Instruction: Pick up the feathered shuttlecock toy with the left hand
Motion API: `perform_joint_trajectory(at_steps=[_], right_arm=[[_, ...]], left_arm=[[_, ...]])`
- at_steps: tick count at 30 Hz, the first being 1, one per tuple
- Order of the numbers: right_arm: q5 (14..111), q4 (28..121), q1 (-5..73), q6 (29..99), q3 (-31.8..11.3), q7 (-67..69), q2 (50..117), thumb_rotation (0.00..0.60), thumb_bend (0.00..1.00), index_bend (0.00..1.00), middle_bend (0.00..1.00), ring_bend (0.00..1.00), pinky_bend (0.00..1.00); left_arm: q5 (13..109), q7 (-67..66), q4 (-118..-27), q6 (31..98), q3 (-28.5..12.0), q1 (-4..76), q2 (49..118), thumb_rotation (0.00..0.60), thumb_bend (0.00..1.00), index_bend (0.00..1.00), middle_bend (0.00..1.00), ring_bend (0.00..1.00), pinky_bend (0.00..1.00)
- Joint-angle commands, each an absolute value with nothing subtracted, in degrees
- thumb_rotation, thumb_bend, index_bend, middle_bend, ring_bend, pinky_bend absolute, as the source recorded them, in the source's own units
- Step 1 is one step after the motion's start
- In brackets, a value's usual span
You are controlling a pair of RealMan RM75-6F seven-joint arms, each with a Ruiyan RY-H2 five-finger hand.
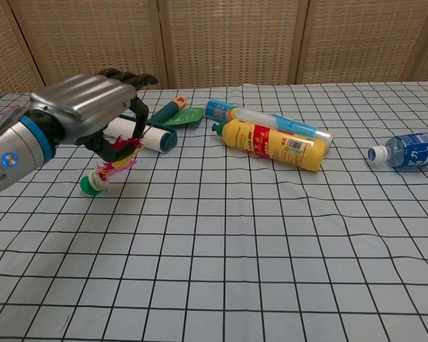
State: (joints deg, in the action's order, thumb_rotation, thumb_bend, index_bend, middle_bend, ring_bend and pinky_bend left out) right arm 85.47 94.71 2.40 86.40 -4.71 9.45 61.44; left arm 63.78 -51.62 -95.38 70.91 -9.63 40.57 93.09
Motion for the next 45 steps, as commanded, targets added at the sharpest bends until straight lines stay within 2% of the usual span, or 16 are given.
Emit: perform_joint_trajectory(at_steps=[1,7,13,24,25,27,29,32,34,37,40,45], right_arm=[[85.76,94.92,2.33,86.63,-4.60,8.99,61.45,0.600,0.08,0.03,0.00,0.00,0.00],[86.03,95.25,2.31,86.43,-4.22,8.16,61.62,0.600,0.08,0.03,0.00,0.00,0.00],[86.57,95.24,2.46,86.22,-3.83,6.81,62.10,0.600,0.08,0.03,0.00,0.00,0.00],[86.25,95.24,2.39,86.37,-3.97,6.74,62.12,0.600,0.08,0.03,0.00,0.00,0.00],[86.21,95.23,2.37,86.39,-3.99,6.82,62.10,0.600,0.08,0.03,0.00,0.00,0.00],[86.18,95.18,2.39,86.35,-4.00,6.96,62.07,0.600,0.08,0.03,0.00,0.00,0.00],[86.20,95.10,2.40,86.39,-4.03,6.99,62.10,0.600,0.08,0.03,0.00,0.00,0.00],[86.37,95.07,2.42,86.38,-3.94,6.96,62.16,0.600,0.08,0.03,0.00,0.00,0.00],[86.41,95.07,2.42,86.40,-3.93,6.90,62.17,0.600,0.08,0.03,0.00,0.00,0.00],[86.61,95.12,2.40,86.48,-3.84,6.59,62.21,0.600,0.08,0.03,0.00,0.00,0.00],[86.59,95.20,2.37,86.53,-3.81,6.09,62.19,0.600,0.08,0.03,0.00,0.00,0.00],[86.28,95.85,2.52,85.62,-3.48,5.01,61.80,0.600,0.08,0.03,0.00,0.00,0.00]], left_arm=[[65.91,-48.89,-97.81,73.08,-9.24,38.61,89.23,0.600,0.42,0.69,0.00,0.00,0.00],[69.20,-43.50,-99.95,75.82,-8.75,35.79,83.91,0.600,0.42,0.70,0.00,0.00,0.00],[70.17,-39.85,-99.42,76.10,-8.80,34.52,81.51,0.600,0.42,0.70,0.00,0.00,0.00],[69.55,-37.89,-96.29,74.37,-7.81,33.83,83.17,0.600,0.42,0.69,0.00,0.00,0.00],[69.70,-37.57,-96.09,74.56,-7.69,33.61,83.37,0.600,0.42,0.68,0.00,0.00,0.00],[70.30,-36.72,-96.05,75.04,-7.59,33.17,83.31,0.600,0.40,0.58,0.00,0.00,0.00],[71.00,-35.44,-96.41,75.62,-7.64,32.70,82.91,0.600,0.34,0.36,0.00,0.00,0.00],[71.95,-32.57,-98.30,76.41,-7.91,31.76,81.40,0.600,0.25,0.15,0.00,0.00,0.00],[72.19,-32.02,-98.88,76.56,-7.92,31.51,80.84,0.600,0.24,0.09,0.00,0.00,0.00],[73.26,-29.67,-101.62,77.82,-7.69,30.05,78.45,0.600,0.23,0.07,0.00,0.00,0.00],[75.69,-27.13,-104.59,80.32,-5.52,26.98,75.18,0.600,0.23,0.06,0.00,0.00,0.00],[79.06,-26.79,-103.99,85.17,-0.52,21.12,73.28,0.600,0.24,0.07,0.00,0.00,0.00]])
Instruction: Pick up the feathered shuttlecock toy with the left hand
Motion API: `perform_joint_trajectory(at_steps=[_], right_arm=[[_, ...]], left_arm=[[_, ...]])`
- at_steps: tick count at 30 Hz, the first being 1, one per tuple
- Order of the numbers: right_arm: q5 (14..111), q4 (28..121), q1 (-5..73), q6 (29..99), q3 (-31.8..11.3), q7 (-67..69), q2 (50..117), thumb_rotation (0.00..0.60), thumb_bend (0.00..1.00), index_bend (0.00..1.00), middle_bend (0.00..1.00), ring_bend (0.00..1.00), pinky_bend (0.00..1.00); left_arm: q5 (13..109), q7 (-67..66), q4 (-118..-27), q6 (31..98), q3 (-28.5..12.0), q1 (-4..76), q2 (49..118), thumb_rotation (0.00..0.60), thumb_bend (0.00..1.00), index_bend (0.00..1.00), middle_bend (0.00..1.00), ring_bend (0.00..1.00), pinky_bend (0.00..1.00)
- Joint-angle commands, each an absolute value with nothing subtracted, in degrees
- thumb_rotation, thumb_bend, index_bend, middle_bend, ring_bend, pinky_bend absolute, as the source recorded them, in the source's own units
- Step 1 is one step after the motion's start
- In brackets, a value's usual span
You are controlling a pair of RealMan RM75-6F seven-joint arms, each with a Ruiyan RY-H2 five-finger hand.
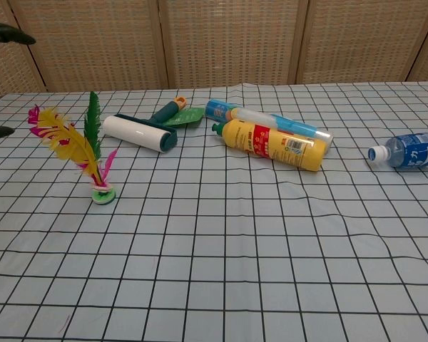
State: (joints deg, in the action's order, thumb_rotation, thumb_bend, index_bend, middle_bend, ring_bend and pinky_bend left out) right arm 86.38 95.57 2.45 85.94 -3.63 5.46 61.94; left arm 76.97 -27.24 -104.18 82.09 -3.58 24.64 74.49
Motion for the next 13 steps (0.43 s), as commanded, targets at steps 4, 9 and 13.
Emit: perform_joint_trajectory(at_steps=[4,9,13], right_arm=[[86.32,96.43,2.63,85.31,-3.31,3.68,61.75,0.600,0.08,0.03,0.00,0.00,0.00],[86.84,97.09,2.66,85.20,-2.84,1.52,62.05,0.600,0.08,0.03,0.00,0.00,0.00],[86.98,97.25,2.76,84.89,-2.60,0.38,62.41,0.600,0.08,0.03,0.00,0.00,0.00]], left_arm=[[79.66,-26.07,-103.10,87.34,2.41,17.30,72.79,0.600,0.25,0.08,0.00,0.00,0.00],[80.66,-23.78,-100.41,90.76,5.98,11.91,70.72,0.600,0.25,0.07,0.00,0.00,0.00],[82.33,-22.56,-99.42,91.93,6.55,10.13,69.65,0.600,0.25,0.05,0.00,0.00,0.00]])
